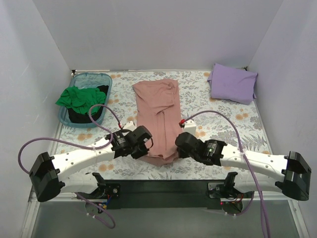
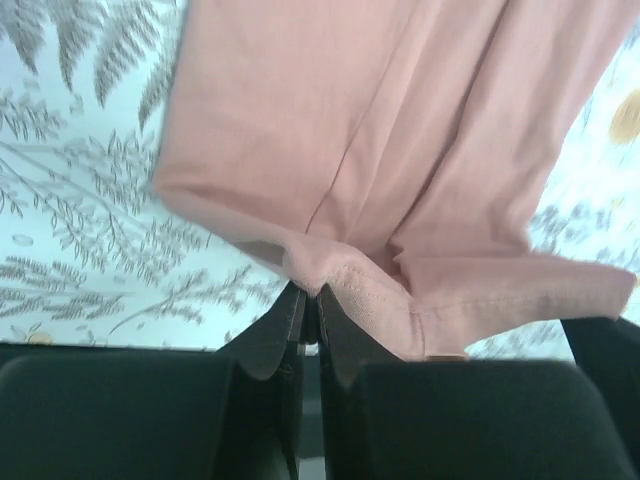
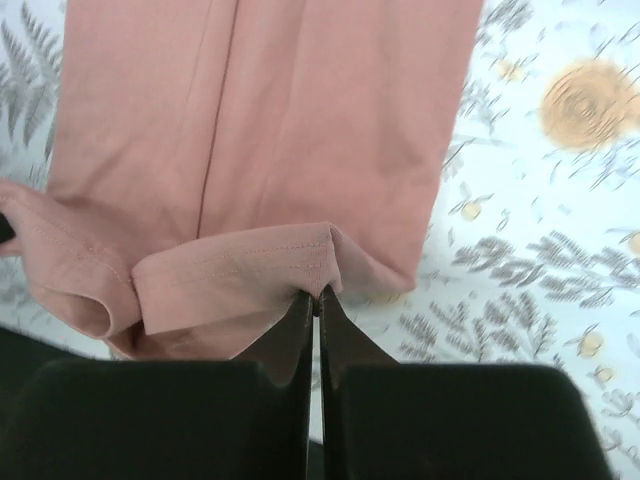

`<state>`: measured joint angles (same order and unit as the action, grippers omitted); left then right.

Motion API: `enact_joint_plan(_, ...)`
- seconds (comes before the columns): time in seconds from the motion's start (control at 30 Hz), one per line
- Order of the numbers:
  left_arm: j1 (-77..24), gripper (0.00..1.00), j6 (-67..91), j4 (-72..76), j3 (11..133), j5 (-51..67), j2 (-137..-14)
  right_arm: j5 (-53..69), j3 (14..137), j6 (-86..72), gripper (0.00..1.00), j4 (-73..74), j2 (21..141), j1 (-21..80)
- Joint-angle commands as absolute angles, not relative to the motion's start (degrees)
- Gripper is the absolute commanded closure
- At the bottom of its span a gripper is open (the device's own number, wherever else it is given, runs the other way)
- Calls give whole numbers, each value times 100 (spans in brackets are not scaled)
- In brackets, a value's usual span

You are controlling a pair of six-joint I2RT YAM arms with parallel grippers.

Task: Fold and stack the t-shirts
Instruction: Fold the tshirt

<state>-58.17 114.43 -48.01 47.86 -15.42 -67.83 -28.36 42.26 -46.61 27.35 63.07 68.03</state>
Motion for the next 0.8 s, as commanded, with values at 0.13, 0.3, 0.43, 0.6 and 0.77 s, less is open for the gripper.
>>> enact_joint_plan(0.13,-4756,100,11839,-4378,5739,-2048,-7488,-2410,4842,-2981,99,1170,6776,5442)
enact_joint_plan(0.3,-3913,100,11208,-3850,5950,-1714,-7874,-2083,5325,-2541,99,818,7382,4757)
enact_joint_plan(0.43,-3596,100,10926,-3438,6204,-1837,-8190,-1890,5694,-2347,99,677,7909,4264)
enact_joint_plan(0.6,-3244,100,10442,-3059,6618,-1819,-8709,-1433,6099,-2189,99,528,8718,3763)
enact_joint_plan(0.77,-2866,100,10100,-2962,6917,-1592,-9403,-1011,6476,-1987,99,360,9324,3463)
